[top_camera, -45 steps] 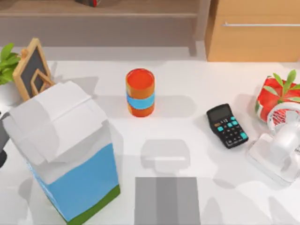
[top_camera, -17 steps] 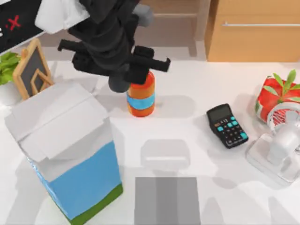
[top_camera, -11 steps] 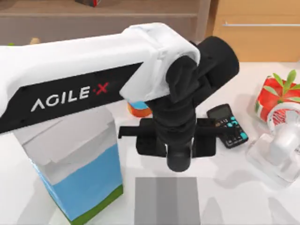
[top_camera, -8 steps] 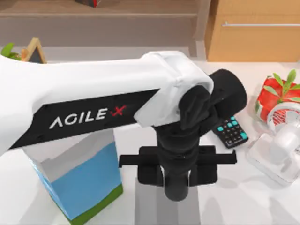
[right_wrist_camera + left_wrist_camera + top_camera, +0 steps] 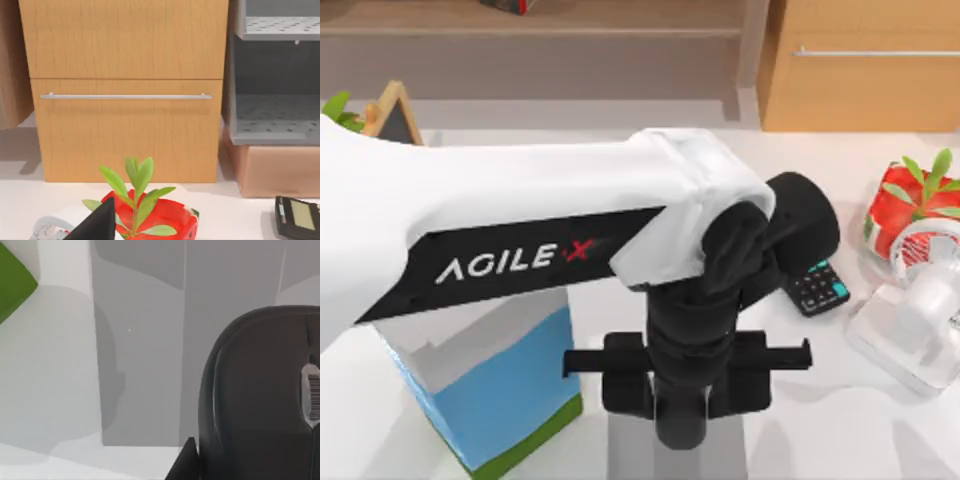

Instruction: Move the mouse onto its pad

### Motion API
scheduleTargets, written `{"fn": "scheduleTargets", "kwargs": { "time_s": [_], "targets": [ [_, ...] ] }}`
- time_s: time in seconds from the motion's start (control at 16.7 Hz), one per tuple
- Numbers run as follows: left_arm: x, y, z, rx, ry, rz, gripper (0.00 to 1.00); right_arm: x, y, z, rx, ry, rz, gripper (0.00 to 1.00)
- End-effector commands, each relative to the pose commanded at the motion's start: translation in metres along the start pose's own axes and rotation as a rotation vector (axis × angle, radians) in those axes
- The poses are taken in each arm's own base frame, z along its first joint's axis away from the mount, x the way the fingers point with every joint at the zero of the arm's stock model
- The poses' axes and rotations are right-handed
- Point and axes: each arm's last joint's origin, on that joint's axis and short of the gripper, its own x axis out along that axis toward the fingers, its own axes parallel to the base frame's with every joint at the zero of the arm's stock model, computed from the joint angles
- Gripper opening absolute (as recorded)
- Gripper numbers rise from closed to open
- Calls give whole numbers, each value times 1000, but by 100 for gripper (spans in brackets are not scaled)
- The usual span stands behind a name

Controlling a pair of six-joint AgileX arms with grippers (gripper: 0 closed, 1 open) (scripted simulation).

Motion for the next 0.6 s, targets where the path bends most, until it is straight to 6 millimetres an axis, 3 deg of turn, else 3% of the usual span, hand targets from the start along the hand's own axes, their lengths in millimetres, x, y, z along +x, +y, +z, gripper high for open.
{"fn": "scheduleTargets", "kwargs": {
  "time_s": [0.36, 0.6],
  "targets": [
    [20, -12, -27, 145, 83, 34, 0, 0, 0, 0, 0, 0, 0, 100],
    [34, -11, -30, 147, 126, 40, 0, 0, 0, 0, 0, 0, 0, 100]
  ]
}}
